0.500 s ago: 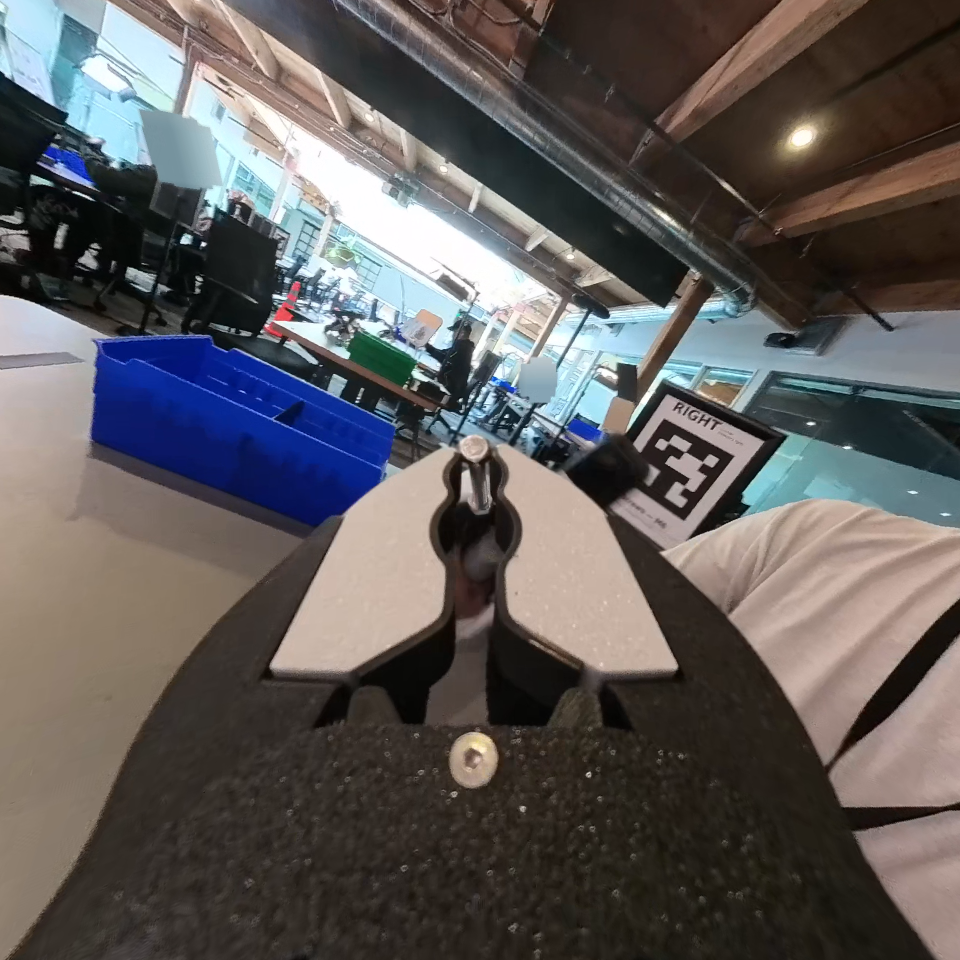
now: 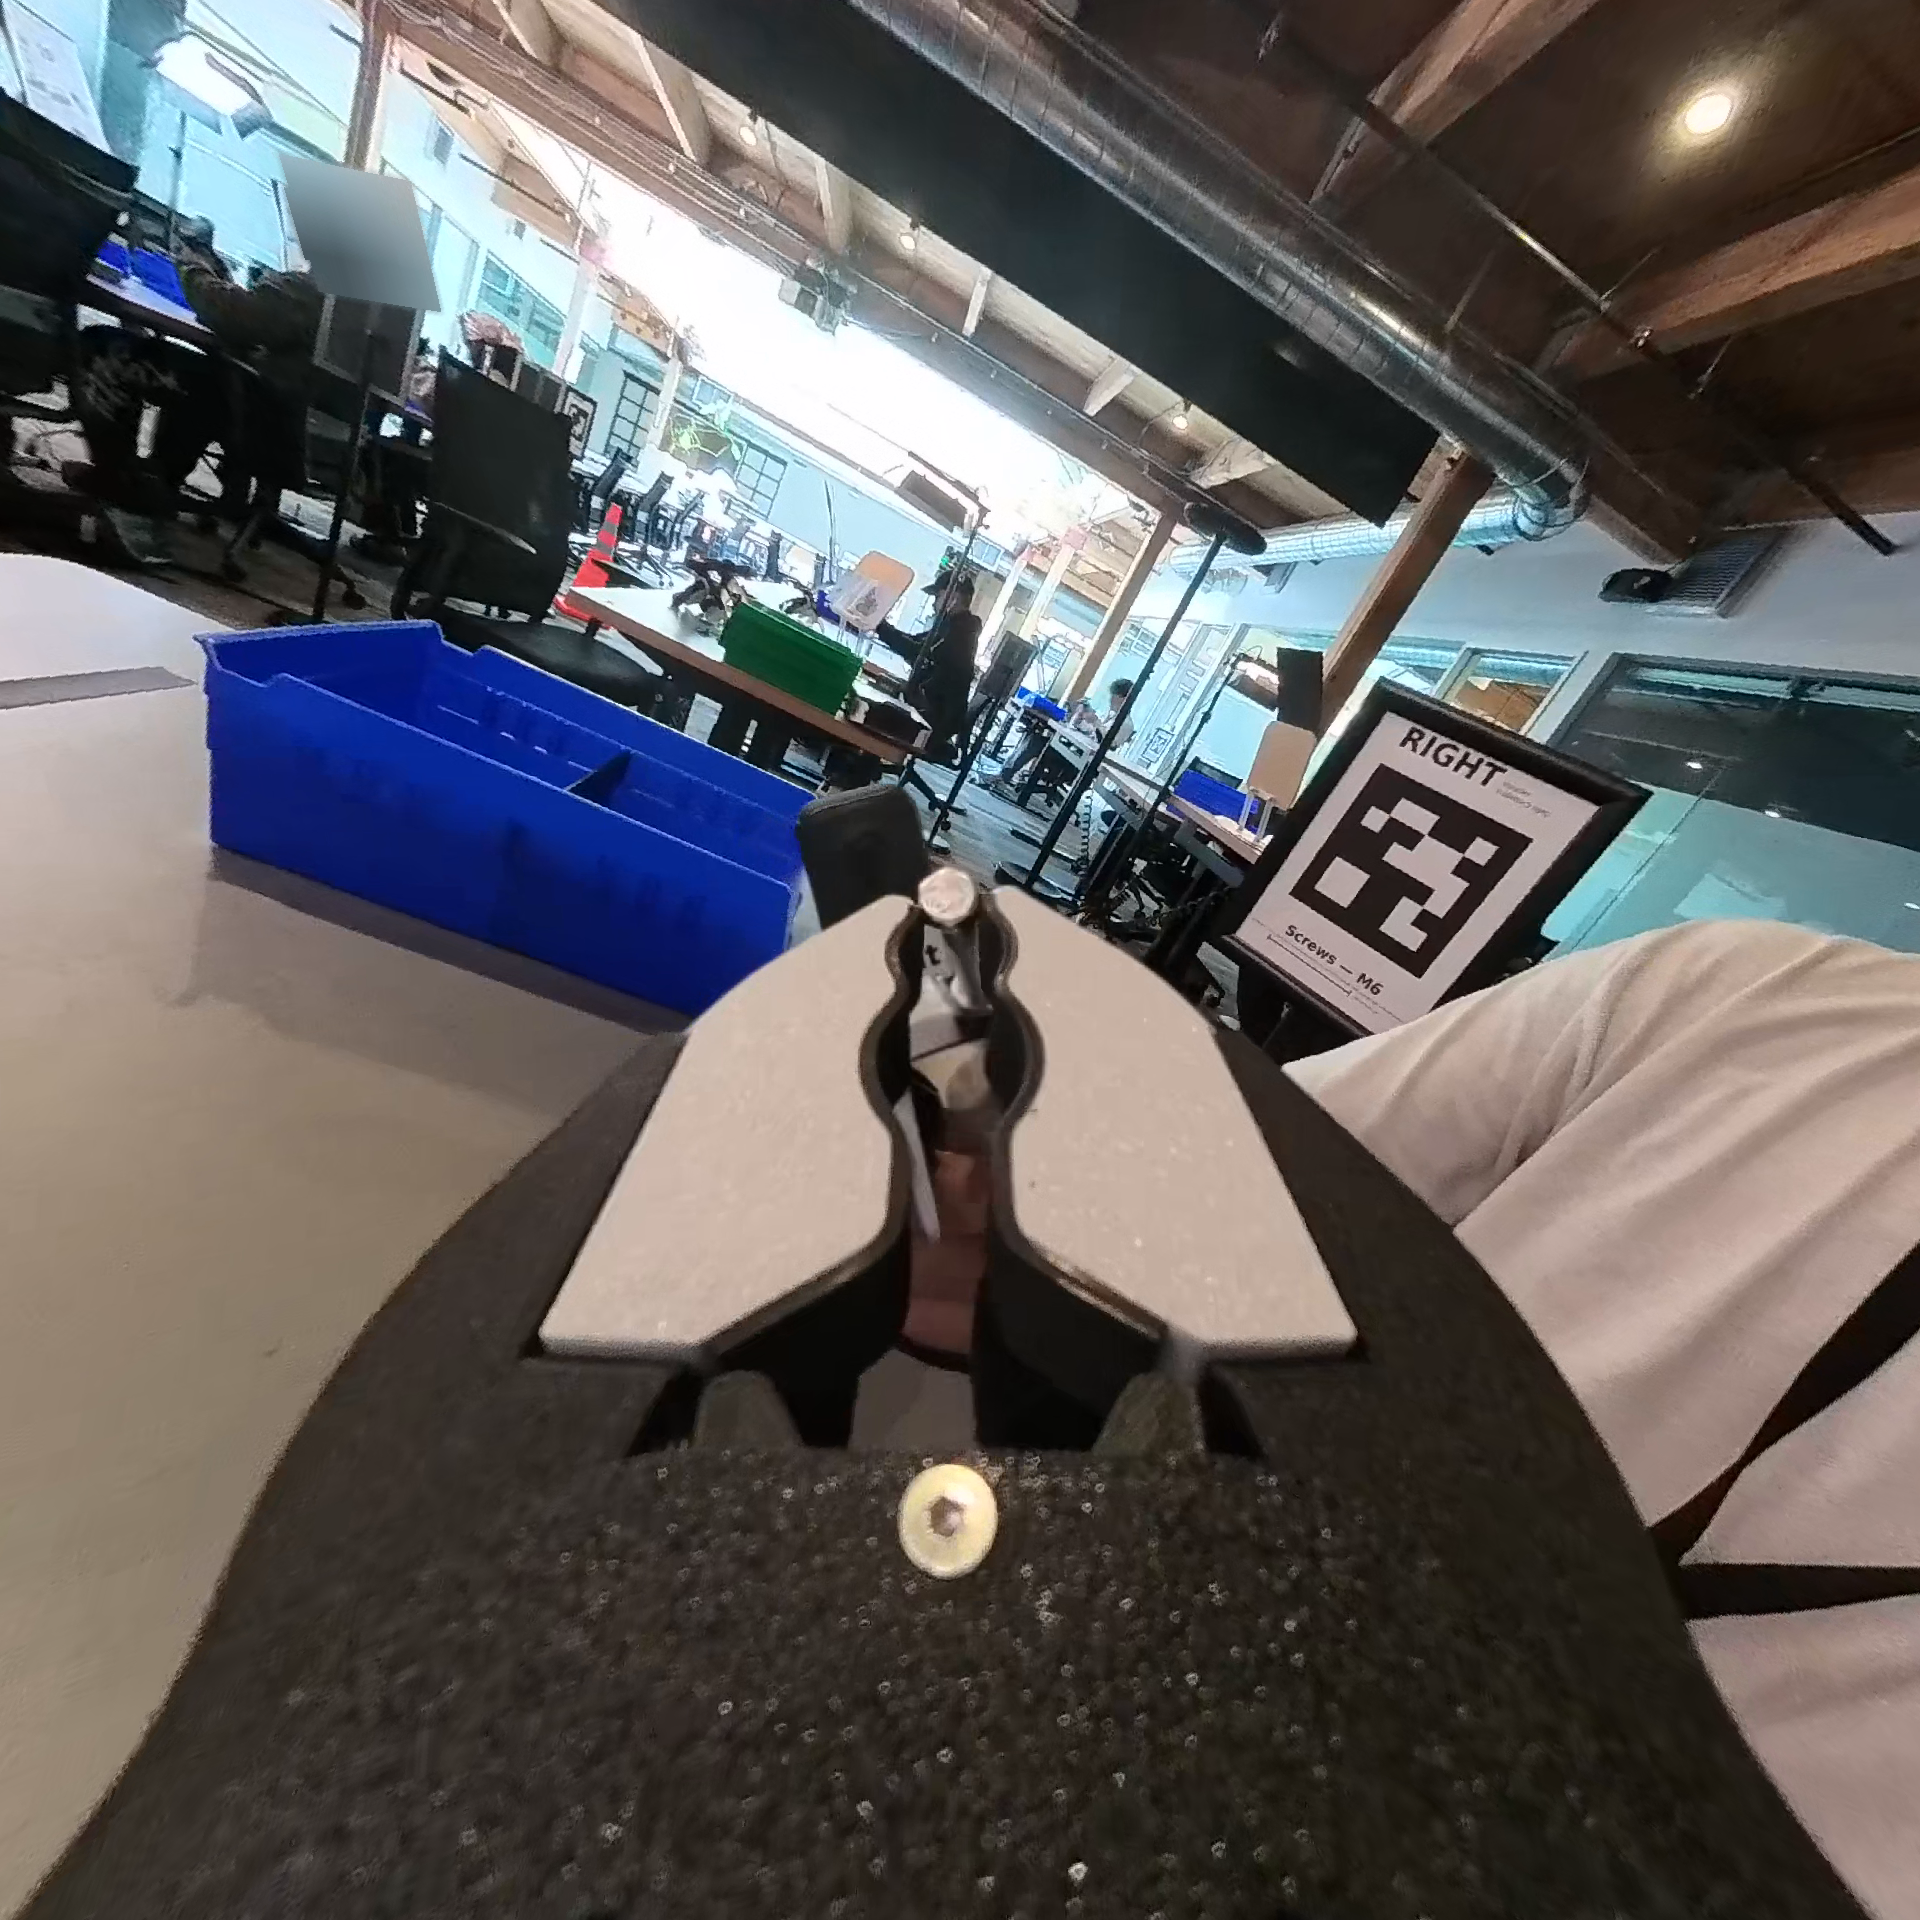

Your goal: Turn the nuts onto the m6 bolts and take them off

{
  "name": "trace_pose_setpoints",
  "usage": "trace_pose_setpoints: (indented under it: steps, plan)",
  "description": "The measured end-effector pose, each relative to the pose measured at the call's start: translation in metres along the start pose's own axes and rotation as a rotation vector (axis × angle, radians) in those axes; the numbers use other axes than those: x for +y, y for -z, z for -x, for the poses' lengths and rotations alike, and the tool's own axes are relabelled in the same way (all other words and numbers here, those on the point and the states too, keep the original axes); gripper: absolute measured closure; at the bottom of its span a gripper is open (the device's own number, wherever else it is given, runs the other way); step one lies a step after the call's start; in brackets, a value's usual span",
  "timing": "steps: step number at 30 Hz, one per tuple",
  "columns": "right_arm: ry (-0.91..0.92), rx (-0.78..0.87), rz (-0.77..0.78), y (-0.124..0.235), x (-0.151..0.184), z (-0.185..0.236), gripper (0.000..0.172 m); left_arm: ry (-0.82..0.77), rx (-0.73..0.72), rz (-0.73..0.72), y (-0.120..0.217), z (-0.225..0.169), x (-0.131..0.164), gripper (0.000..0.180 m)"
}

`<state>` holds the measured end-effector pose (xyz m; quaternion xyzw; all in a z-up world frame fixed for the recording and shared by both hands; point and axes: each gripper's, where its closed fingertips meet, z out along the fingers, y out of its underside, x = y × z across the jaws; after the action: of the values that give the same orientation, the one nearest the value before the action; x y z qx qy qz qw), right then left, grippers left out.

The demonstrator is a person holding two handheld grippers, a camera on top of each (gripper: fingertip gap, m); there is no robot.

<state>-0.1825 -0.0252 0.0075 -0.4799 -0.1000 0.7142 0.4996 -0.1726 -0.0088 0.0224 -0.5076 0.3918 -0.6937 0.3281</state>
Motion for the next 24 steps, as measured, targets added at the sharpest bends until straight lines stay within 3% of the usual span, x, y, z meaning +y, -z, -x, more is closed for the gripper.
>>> trace_pose_setpoints:
  steps: [3,5,8,12,18,20,24]
  plan:
    - [0.09,0.032,0.017,0.003,-0.001,-0.004,0.161,-0.004,-0.007,0.005,-0.002,0.0,0.001,0.171]
    - [0.254,0.113,0.073,0.003,0.002,-0.01,0.162,0.004,-0.018,0.009,-0.001,0.002,0.001,0.171]
    - [0.735,0.311,0.23,0.005,0.007,-0.024,0.162,0.011,-0.024,0.021,-0.001,0.004,0.003,0.172]
    - [1.403,0.555,0.362,0.014,-0.012,-0.029,0.162,0.031,-0.043,0.027,-0.002,0.009,0.004,0.172]
    - [2.375,0.82,0.552,0.019,-0.024,-0.024,0.162,0.081,-0.051,0.022,-0.004,0.014,0.006,0.171]
    - [2.456,0.834,0.541,0.018,-0.021,-0.022,0.162,0.103,-0.038,0.019,-0.004,0.013,0.006,0.171]
    - [2.372,0.808,0.524,0.019,-0.022,-0.025,0.161,0.109,-0.05,0.016,-0.005,0.015,0.006,0.171]
